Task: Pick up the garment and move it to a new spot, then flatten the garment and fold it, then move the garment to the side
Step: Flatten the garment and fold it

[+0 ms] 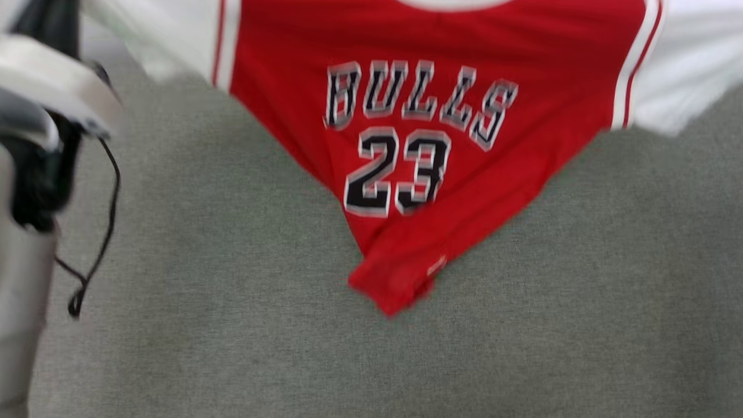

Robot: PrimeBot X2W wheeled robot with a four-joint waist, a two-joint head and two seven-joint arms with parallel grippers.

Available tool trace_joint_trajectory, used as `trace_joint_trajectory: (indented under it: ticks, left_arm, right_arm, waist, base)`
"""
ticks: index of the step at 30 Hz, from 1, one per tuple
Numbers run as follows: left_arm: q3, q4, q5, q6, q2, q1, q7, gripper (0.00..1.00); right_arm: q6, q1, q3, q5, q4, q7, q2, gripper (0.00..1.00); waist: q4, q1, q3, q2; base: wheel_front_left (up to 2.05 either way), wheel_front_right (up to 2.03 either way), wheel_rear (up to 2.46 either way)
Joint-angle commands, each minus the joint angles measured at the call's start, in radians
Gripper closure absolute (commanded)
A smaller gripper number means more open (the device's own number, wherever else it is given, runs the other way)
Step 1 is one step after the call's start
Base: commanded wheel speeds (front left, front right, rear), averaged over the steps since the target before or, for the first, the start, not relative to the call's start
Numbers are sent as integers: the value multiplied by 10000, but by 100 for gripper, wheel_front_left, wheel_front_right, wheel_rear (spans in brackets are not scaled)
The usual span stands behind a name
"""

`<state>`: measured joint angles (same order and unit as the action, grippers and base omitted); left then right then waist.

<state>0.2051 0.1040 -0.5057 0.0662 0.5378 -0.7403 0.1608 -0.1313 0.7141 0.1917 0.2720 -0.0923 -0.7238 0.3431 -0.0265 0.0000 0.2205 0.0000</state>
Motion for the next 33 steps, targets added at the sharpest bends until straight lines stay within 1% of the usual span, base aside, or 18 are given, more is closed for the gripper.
trace_joint_trajectory:
  ticks: [1, 6, 13, 21, 26, 30, 33]
  left_arm:
    - [-153, 444, -74, -111, 3, -819, -213, 100]
    - [-312, 1441, 120, -368, 50, -2879, -850, 100]
    - [-309, 2512, 481, -688, 216, -5734, -1328, 100]
    - [-260, 3594, 715, -1073, 360, -8420, -1917, 100]
    - [-129, 4063, 823, -1266, 346, -9272, -2195, 100]
    - [30, 4767, 790, -1467, 235, -9807, -2527, 100]
    - [81, 5092, 716, -1537, 158, -9899, -2674, 100]
  right_arm:
    - [12, 766, -44, -147, -258, 253, 107, 100]
    - [13, 2748, -274, -556, -758, 1087, 276, 100]
    - [13, 5597, -660, -1161, -1608, 2508, 378, 100]
    - [12, 8409, -1357, -1495, -2887, 4227, 281, 100]
    - [12, 9253, -1744, -1456, -3416, 4766, 209, 100]
    - [12, 9895, -2230, -1237, -4104, 5162, 16, 100]
    - [12, 9944, -2435, -1127, -4419, 5277, -67, 100]
  waist:
    - [-72, 0, 344, 0]
    - [-108, 0, 1244, 0]
    - [-212, 0, 2817, 0]
    - [-426, 0, 4455, 0]
    - [-496, 0, 5072, 0]
    - [-515, 0, 5668, 0]
    - [-513, 0, 5853, 0]
  base:
    - [0, 0, 0]
    - [0, 0, 0]
    - [0, 0, 0]
    - [0, 0, 0]
    - [0, 0, 0]
    - [0, 0, 0]
    - [0, 0, 0]
